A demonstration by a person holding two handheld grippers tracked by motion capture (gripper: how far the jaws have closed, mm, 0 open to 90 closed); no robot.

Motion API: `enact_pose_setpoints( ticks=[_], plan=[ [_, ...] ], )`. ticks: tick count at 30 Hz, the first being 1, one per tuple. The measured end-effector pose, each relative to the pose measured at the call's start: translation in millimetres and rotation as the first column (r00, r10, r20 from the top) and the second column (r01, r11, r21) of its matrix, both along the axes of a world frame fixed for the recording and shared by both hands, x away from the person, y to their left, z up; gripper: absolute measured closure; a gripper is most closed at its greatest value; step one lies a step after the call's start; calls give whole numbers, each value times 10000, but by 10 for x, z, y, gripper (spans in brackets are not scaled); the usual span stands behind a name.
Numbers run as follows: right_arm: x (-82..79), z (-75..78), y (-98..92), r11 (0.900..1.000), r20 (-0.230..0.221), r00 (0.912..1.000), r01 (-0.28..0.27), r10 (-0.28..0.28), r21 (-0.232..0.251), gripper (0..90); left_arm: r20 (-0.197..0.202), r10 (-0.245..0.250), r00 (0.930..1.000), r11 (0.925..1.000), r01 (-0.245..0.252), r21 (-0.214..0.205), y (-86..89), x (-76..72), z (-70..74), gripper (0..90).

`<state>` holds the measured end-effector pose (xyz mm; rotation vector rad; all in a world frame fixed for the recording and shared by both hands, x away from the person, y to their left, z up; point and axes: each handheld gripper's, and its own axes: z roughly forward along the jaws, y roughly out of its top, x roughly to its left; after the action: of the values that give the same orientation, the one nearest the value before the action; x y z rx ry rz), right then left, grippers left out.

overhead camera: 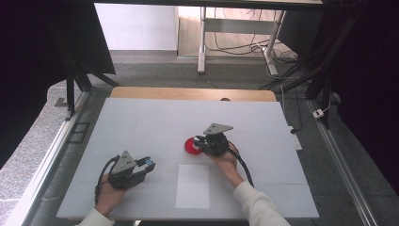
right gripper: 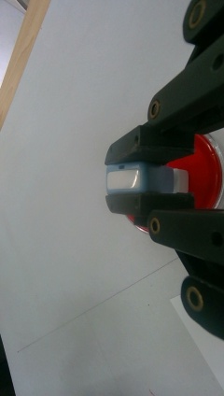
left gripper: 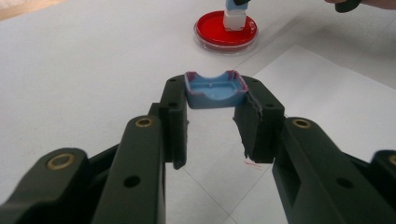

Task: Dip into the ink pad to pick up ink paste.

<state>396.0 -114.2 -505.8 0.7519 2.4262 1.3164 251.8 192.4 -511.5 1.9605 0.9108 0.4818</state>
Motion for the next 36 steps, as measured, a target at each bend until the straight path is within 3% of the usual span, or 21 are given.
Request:
enact_pose_setpoints(
  ticks=[17,36],
  plan=[
    [17,-27,-7,9999,-252,9997,68,-71,-131,748,20,7,10000,10000,-7,25,-2,-4,-1,646],
    [-2,-31,8,9996,-102,9999,57,-60,-277,749,6,-19,10000,10000,19,50,-4,-1,-4,646]
  ],
)
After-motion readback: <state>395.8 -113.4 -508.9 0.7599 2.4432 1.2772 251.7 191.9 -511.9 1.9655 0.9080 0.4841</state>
